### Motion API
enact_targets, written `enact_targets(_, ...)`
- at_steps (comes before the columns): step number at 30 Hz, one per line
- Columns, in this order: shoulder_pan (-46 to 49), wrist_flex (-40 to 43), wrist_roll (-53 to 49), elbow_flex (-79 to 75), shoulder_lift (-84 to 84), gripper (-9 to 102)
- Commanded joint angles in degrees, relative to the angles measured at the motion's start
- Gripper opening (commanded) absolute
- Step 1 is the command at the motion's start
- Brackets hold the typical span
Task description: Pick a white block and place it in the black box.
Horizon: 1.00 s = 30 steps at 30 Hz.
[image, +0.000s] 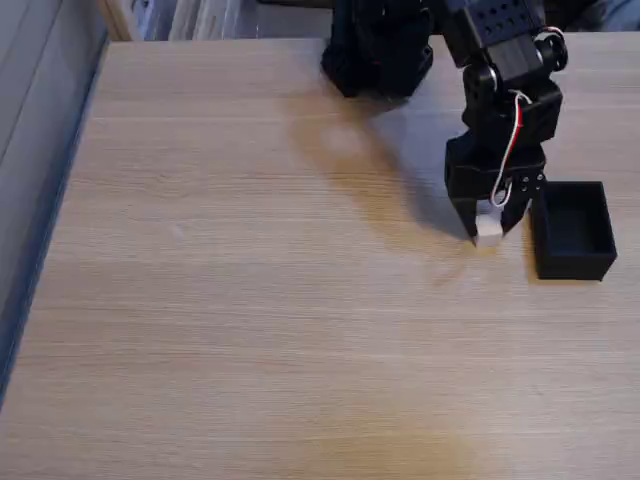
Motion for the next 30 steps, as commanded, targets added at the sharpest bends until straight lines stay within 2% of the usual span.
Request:
enact_targets(1,-0.09,-0.62,0.7,-1.85,0.53,0)
enact_targets(7,1.23,-2.72,-1.14,2.11,4.22,0)
enact_targets(14,1.23,-5.89,-5.8,11.43,18.11,0)
enact_targets(22,-3.16,-0.88,-8.35,12.66,33.93,0)
enact_targets(30,-9.23,3.52,-7.73,5.8,35.07,0)
